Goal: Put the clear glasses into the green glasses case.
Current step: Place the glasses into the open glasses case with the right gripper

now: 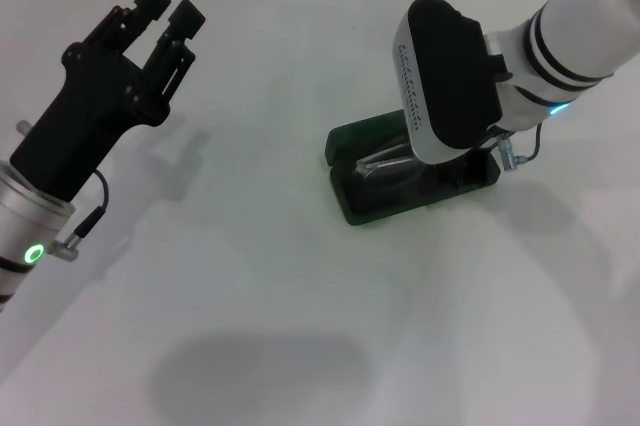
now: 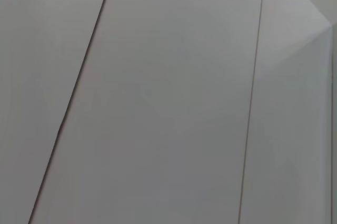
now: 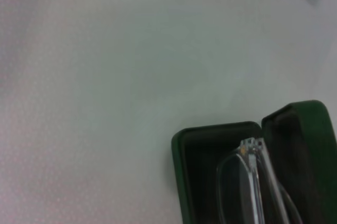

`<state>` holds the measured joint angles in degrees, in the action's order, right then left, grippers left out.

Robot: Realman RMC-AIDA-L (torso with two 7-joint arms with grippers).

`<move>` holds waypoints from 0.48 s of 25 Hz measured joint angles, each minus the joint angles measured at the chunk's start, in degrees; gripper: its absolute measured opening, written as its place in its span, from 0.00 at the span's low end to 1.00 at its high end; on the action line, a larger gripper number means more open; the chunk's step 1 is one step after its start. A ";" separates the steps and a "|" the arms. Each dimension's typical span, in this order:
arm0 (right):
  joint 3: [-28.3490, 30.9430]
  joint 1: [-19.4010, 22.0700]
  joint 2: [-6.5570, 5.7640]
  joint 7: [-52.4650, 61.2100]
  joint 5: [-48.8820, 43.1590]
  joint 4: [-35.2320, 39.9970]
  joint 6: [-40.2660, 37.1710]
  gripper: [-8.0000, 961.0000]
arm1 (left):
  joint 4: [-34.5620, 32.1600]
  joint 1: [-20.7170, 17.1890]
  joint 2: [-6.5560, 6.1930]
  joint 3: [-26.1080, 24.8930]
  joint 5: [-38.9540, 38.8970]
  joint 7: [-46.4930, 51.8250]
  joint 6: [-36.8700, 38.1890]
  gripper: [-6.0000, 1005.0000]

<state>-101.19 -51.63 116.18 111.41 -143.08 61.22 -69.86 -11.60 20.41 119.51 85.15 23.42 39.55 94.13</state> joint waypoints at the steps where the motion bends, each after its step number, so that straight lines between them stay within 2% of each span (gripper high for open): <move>1: -0.09 0.00 0.00 0.02 0.09 -0.02 -0.05 0.13 | 0.00 0.07 0.01 0.00 -0.08 0.00 -0.04 0.50; 12: -0.37 -0.01 0.01 0.18 1.02 -0.41 -0.28 0.14 | 0.18 1.50 0.11 0.02 -0.06 0.00 -1.62 0.50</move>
<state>-101.56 -51.64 116.19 111.59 -142.06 60.81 -70.13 -11.42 21.91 119.62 85.17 23.36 39.55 92.51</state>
